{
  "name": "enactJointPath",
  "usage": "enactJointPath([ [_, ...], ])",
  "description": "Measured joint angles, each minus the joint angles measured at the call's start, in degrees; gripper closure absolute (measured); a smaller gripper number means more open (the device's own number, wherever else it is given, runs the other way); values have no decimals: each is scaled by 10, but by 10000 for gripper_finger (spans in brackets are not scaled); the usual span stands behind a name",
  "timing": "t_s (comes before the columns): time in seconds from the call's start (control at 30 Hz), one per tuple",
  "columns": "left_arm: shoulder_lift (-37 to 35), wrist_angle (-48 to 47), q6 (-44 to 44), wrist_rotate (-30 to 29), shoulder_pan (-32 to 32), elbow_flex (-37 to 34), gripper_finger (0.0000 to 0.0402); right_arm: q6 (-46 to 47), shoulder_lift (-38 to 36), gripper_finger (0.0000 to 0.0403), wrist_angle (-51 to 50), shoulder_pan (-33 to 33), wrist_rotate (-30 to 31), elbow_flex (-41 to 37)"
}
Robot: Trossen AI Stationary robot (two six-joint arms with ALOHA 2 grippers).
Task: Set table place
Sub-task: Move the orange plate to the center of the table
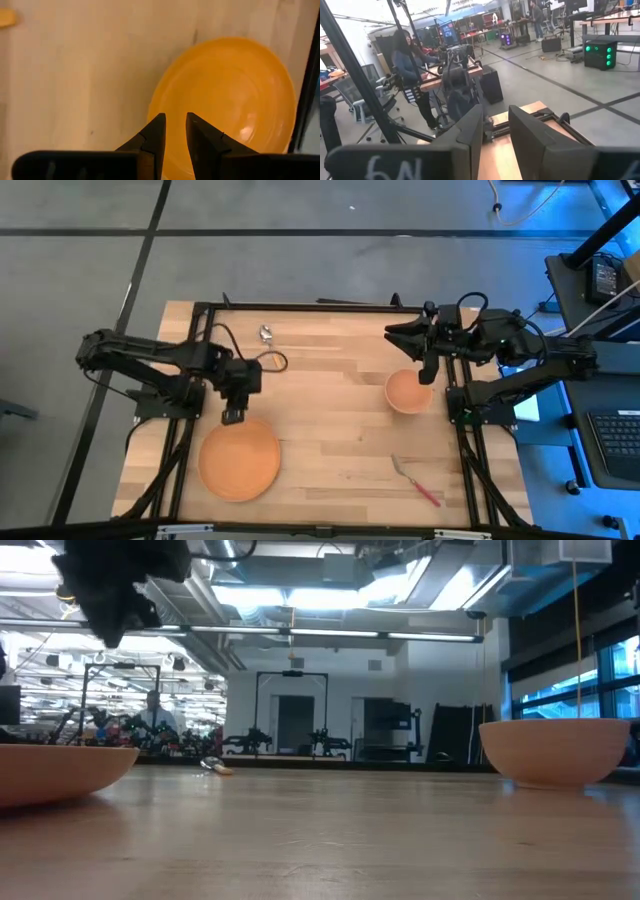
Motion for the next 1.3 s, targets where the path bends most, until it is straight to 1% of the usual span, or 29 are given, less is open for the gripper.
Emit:
enactJointPath([
  [0.17,23,58,5,1,-43,-46,332,1,0,306,-1,0,0,0],
  [0.33,50,77,-35,-38,-63,-69,332,1,0,306,-1,0,0,0],
  [0.43,60,78,-34,-45,-64,-75,332,1,0,306,-1,0,0,0],
  [0.67,75,117,23,-52,-64,-97,332,1,0,306,-1,0,0,0],
  [0.83,78,143,24,-74,-64,-110,332,24,0,306,-1,0,0,0],
  [1.03,78,161,24,-75,-64,-126,332,29,0,306,-6,0,0,0],
  [1.3,78,169,24,-74,-63,-127,332,29,0,306,-9,0,0,0],
])
